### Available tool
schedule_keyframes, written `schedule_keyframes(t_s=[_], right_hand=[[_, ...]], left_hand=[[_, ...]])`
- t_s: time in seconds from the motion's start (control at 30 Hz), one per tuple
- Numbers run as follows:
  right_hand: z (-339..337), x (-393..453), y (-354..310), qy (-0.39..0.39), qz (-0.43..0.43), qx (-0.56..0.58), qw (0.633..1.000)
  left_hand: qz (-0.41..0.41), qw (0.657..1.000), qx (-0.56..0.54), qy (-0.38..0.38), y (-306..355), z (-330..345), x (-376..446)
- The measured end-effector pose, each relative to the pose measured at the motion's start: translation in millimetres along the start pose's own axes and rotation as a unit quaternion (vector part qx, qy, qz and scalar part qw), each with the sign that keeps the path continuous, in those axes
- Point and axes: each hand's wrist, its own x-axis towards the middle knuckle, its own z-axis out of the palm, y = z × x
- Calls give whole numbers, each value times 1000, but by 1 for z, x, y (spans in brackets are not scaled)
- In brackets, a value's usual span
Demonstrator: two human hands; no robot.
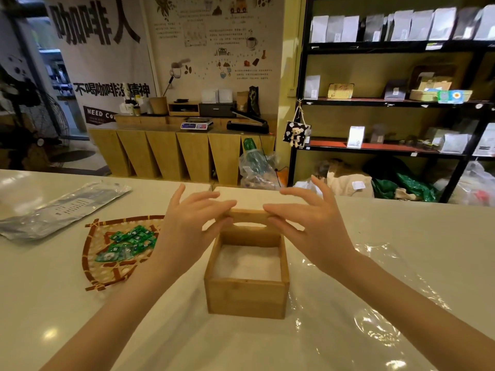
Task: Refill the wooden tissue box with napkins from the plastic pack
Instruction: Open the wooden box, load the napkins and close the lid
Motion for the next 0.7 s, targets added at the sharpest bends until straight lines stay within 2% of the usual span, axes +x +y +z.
schedule_keyframes(t_s=[0.23, 0.47, 0.7], right_hand=[[1, -47, -16, -18, -75, -31, 996], [8, -80, -19, -83, -103, -87, 987], [17, -90, -24, -73, -78, -71, 992]], left_hand=[[22, 996, -85, -8, 11, 3, -55], [63, 996, 1, -69, 15, 9, -78], [42, 996, -34, -74, 10, 14, -82]])
